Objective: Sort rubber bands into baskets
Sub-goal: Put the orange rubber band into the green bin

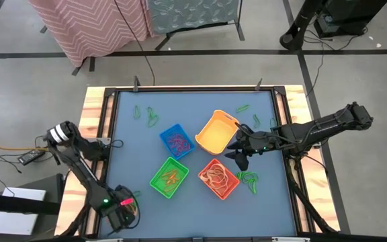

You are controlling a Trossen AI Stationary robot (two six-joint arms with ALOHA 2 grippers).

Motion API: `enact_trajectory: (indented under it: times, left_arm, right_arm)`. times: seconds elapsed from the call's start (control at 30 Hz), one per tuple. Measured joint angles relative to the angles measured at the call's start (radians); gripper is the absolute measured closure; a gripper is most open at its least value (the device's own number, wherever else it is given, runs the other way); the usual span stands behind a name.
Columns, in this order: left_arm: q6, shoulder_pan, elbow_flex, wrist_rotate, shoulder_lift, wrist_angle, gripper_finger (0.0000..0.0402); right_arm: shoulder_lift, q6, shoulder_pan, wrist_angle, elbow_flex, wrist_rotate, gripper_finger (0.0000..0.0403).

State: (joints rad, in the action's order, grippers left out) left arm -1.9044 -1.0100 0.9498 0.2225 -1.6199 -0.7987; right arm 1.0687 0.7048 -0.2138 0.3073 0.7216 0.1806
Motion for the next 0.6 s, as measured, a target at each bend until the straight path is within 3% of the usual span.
enact_trajectory:
  times: [0.4,0.6]
  left_arm:
    - [0.008,0.005,0.208,-0.316,0.222,-0.302,0.0400]
    - [0.101,0.067,0.272,-0.397,0.288,-0.381,0.0401]
  right_arm:
    - [0.000,0.000,0.001,-0.008,0.000,0.018,0.0187]
    - [0.000,0.000,0.001,-0.017,0.000,0.018,0.0187]
